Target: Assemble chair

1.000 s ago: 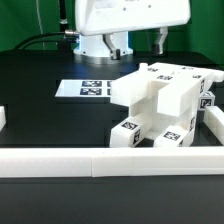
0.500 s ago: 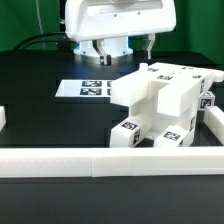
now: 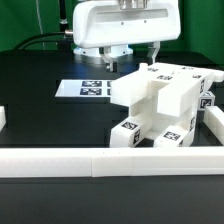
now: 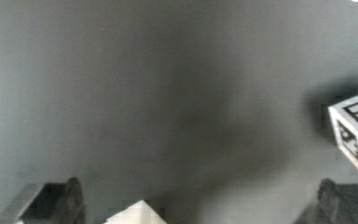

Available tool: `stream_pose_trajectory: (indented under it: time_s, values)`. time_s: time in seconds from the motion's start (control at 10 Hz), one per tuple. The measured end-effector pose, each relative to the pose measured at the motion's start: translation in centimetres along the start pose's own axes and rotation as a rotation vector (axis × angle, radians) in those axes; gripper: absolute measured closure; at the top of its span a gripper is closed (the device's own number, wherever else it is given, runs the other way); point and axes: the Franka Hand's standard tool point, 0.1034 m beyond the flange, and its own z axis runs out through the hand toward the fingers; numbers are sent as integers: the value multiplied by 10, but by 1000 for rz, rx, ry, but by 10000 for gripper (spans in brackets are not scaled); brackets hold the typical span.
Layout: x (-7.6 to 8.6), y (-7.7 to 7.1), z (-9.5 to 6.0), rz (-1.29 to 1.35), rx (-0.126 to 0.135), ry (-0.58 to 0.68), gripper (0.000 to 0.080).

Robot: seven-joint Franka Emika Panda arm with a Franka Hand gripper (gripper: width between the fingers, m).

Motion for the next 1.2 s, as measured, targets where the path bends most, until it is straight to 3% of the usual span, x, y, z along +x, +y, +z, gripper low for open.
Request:
stream_pose_trajectory:
  time_s: [0.4,0.9,1.2]
  values:
    - [0,-2,2,16,2,-4,151]
    - [21,-20,10,75,13,3,151]
    - [37,-19,12,108,12,15,151]
